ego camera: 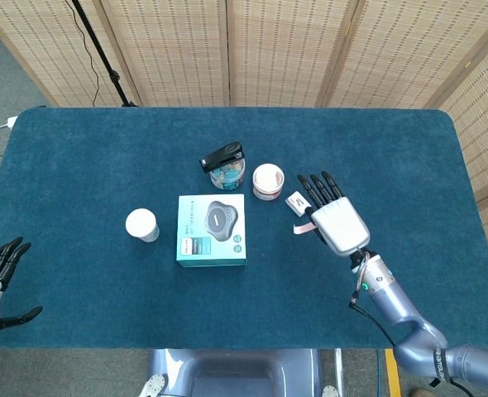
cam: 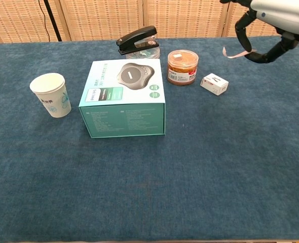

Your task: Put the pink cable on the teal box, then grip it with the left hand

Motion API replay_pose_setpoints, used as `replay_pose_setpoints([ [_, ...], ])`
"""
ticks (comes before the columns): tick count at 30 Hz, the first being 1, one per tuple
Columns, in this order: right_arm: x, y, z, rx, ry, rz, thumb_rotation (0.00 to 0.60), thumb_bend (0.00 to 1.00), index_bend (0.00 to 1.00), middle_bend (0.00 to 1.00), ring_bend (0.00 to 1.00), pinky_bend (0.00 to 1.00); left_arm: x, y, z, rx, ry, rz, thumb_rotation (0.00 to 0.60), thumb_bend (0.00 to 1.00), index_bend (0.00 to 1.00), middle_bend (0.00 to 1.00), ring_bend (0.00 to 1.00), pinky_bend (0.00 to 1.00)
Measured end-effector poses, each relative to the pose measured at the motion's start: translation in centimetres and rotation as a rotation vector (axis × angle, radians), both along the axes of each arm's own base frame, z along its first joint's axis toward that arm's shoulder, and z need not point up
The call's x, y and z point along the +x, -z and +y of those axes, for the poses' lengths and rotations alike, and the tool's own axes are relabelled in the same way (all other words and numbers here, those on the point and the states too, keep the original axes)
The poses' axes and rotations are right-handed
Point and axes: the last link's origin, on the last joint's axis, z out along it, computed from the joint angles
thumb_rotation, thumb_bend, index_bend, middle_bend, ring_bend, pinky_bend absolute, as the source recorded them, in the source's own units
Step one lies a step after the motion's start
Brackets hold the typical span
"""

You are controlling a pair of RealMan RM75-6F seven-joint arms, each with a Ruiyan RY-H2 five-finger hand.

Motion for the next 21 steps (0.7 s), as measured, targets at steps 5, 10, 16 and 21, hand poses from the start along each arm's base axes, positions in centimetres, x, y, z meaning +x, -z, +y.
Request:
replay_pose_setpoints([
  [5,2.7,1.1,-0.5,-0.021,-0.047,0.024,0.6,0.46,0.63,0.0,0.0,0.0,-0.1,-0.1,0.0,-0.001,-0.001,-0.004,0.6,0.0,0.0,0.0,0.0,0.0],
  [10,5.5,3.4,-0.6,-0.011,-0.095,0.033,0.6,0.46,0.63,0.0,0.0,0.0,-0.2,-0.2,0.1,-0.003,-0.005,-0.013,0.6,0.0,0.0,0.0,0.0,0.0],
  [16,7.2,5.7,-1.4,-0.043,-0.114,0.088,0.6,0.46,0.63,0.0,0.0,0.0,-0.3,-0.4,0.1,-0.007,-0.005,-0.02,0.6,0.0,0.0,0.0,0.0,0.0],
  [21,7.9,7.0,-2.0,-0.099,-0.101,0.109,0.6,0.46,0.63,0.0,0.0,0.0,-0.3,-0.5,0.1,-0.016,-0.005,-0.023,0.6,0.0,0.0,0.0,0.0,0.0],
])
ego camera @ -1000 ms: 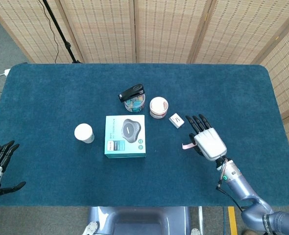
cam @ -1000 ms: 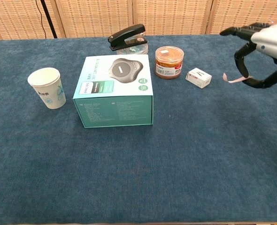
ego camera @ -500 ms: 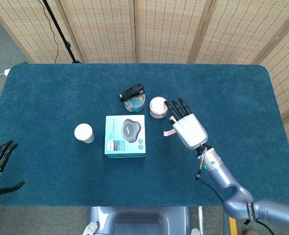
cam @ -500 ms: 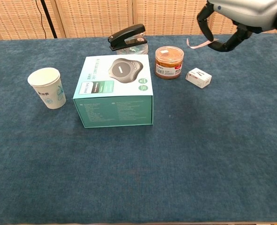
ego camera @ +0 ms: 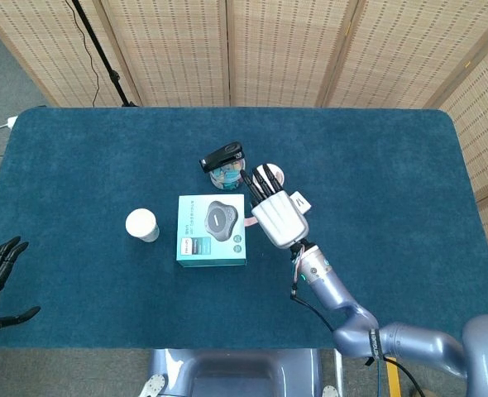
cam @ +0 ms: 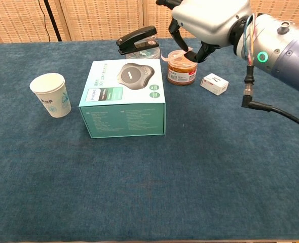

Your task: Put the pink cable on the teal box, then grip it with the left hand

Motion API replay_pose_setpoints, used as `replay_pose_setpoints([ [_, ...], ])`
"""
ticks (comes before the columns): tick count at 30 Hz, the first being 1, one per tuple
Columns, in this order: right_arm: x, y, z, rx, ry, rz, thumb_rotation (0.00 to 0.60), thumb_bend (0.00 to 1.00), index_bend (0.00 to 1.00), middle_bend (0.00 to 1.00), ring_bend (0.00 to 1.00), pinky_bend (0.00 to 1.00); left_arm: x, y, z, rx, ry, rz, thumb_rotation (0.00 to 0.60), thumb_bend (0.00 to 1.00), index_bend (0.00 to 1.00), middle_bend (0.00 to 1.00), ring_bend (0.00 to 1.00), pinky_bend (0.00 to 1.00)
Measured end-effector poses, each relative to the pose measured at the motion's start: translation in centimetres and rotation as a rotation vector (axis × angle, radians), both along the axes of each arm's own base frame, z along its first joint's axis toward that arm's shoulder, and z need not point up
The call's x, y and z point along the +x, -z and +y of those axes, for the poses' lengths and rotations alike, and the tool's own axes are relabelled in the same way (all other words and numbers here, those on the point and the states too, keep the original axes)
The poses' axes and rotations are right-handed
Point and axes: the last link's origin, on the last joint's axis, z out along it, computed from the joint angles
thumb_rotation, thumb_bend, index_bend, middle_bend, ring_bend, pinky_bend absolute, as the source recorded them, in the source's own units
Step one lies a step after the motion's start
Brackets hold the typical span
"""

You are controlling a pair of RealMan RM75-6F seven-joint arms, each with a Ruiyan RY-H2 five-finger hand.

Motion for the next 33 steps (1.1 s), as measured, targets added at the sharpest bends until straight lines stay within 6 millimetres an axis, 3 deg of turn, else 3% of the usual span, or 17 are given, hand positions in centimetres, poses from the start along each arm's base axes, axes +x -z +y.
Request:
replay_pose_setpoints([
  [12,0.6,2.8,-0.7,-0.164,0.027,0.098,0.6,0.46,0.64,0.0,0.0,0.0,-0.1,-0.2,0.2,-0.008,-0.009,-0.01,0.6,0.0,0.0,0.0,0.0,0.0],
  [33,2.9,6.2,0.1,-0.183,-0.022,0.166,0.6,0.46,0.64,0.0,0.0,0.0,-0.5,-0.8,0.2,-0.008,-0.019,-0.039,0.6,0.0,0.0,0.0,0.0,0.0],
])
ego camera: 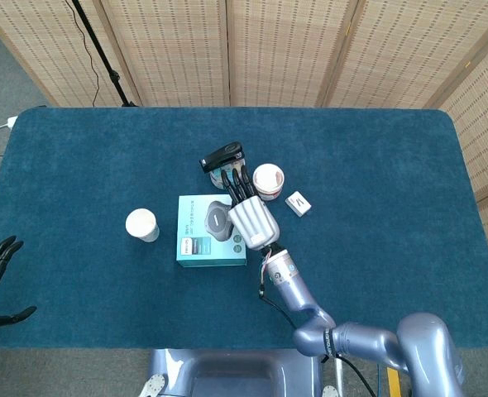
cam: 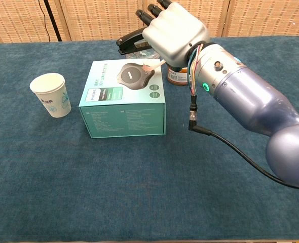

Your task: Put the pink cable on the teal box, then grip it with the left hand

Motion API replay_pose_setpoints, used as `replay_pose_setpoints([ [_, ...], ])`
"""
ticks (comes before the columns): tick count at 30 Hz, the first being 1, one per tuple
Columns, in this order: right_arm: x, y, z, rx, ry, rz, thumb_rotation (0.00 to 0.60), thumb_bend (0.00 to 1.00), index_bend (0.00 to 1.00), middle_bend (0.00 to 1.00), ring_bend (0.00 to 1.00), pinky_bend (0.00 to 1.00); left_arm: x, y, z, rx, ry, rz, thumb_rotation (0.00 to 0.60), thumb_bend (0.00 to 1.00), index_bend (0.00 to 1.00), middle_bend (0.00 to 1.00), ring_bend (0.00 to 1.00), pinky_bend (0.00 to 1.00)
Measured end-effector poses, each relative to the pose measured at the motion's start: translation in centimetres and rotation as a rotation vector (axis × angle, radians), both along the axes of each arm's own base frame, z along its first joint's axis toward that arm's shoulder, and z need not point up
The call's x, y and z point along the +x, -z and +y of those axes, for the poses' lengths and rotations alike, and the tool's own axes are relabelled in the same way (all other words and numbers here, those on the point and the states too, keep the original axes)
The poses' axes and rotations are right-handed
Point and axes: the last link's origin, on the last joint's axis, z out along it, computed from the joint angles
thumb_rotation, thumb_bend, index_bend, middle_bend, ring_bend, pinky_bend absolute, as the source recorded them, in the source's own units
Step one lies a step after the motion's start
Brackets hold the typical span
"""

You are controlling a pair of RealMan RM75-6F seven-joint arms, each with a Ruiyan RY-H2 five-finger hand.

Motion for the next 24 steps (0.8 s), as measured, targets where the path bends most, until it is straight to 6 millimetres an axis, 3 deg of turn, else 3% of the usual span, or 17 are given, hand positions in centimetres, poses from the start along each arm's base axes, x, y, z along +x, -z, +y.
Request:
replay_pose_setpoints([
  [11,1.6,1.1,1.0,0.01,-0.038,-0.001,0.6,0.46,0.62,0.0,0.0,0.0,-0.1,-0.3,0.0,0.0,-0.004,-0.014,0.6,0.0,0.0,0.0,0.0,0.0],
  [13,1.7,1.3,1.1,0.011,-0.041,0.003,0.6,0.46,0.56,0.0,0.0,0.0,-0.2,-0.4,0.0,0.001,-0.005,-0.017,0.6,0.0,0.0,0.0,0.0,0.0],
  [18,1.6,1.5,1.2,0.005,-0.034,0.022,0.6,0.46,0.29,0.0,0.0,0.0,-0.3,-0.7,-0.1,0.003,-0.002,-0.027,0.6,0.0,0.0,0.0,0.0,0.0],
  [24,1.7,1.1,1.3,-0.01,-0.032,0.013,0.6,0.46,0.17,0.0,0.0,0.0,-0.4,-0.9,-0.1,0.001,-0.001,-0.032,0.6,0.0,0.0,0.0,0.0,0.0],
])
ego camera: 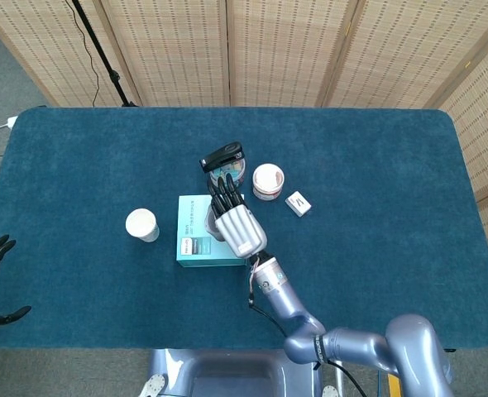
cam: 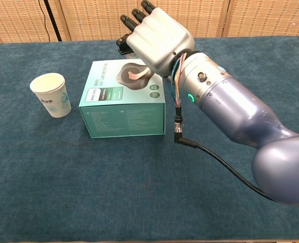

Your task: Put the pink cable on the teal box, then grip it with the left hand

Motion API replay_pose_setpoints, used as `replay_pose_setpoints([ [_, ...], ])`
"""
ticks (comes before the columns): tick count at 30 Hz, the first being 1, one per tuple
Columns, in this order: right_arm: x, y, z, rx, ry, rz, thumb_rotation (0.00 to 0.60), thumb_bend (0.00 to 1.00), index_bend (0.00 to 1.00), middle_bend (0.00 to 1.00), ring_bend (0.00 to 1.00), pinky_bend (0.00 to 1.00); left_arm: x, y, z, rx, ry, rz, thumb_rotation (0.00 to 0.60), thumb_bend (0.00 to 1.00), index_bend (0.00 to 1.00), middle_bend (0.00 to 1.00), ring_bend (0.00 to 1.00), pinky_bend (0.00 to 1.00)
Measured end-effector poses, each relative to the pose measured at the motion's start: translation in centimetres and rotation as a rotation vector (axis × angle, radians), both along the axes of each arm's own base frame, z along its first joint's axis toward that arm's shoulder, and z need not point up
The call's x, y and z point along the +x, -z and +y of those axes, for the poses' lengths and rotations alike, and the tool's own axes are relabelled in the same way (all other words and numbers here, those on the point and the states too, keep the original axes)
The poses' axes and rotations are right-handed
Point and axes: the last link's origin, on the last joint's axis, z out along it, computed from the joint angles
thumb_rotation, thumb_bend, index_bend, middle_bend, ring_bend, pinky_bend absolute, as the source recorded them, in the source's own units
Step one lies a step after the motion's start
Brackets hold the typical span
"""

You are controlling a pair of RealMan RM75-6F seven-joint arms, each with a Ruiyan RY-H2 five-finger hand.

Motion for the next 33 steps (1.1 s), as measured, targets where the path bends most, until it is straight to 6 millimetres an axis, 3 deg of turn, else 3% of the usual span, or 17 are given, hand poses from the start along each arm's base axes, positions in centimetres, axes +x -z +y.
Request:
replay_pose_setpoints([
  [7,-0.1,-2.5,-0.6,-0.052,-0.014,-0.021,0.6,0.46,0.15,0.0,0.0,0.0,0.0,0.0,0.0,0.002,0.002,0.0,0.6,0.0,0.0,0.0,0.0,0.0],
  [13,-1.6,-6.5,-1.7,-0.124,-0.01,-0.046,0.6,0.45,0.13,0.0,0.0,0.0,0.1,0.2,0.0,0.0,0.013,0.002,0.6,0.0,0.0,0.0,0.0,0.0],
  [16,-2.8,-8.9,-1.9,-0.143,-0.004,-0.084,0.6,0.34,0.13,0.0,0.0,0.0,0.1,0.3,0.1,0.001,0.018,0.006,0.6,0.0,0.0,0.0,0.0,0.0],
  [19,-4.0,-11.0,-1.7,-0.149,0.001,-0.136,0.6,0.1,0.12,0.0,0.0,0.0,0.2,0.4,0.2,0.002,0.021,0.012,0.6,0.0,0.0,0.0,0.0,0.0],
  [21,-5.0,-12.3,-1.4,-0.143,0.01,-0.176,0.6,0.0,0.12,0.0,0.0,0.0,0.2,0.6,0.3,-0.002,0.024,0.019,0.6,0.0,0.0,0.0,0.0,0.0],
  [26,-8.1,-15.0,-0.2,-0.094,0.071,-0.292,0.6,0.0,0.08,0.0,0.0,0.0,0.5,1.1,0.8,-0.023,0.049,0.027,0.6,0.0,0.0,0.0,0.0,0.0],
  [33,-14.5,-18.7,2.8,0.011,0.207,-0.52,0.6,0.0,0.06,0.0,0.0,0.0,2.2,2.0,2.3,-0.039,0.159,0.056,0.6,0.0,0.0,0.0,0.0,0.0],
])
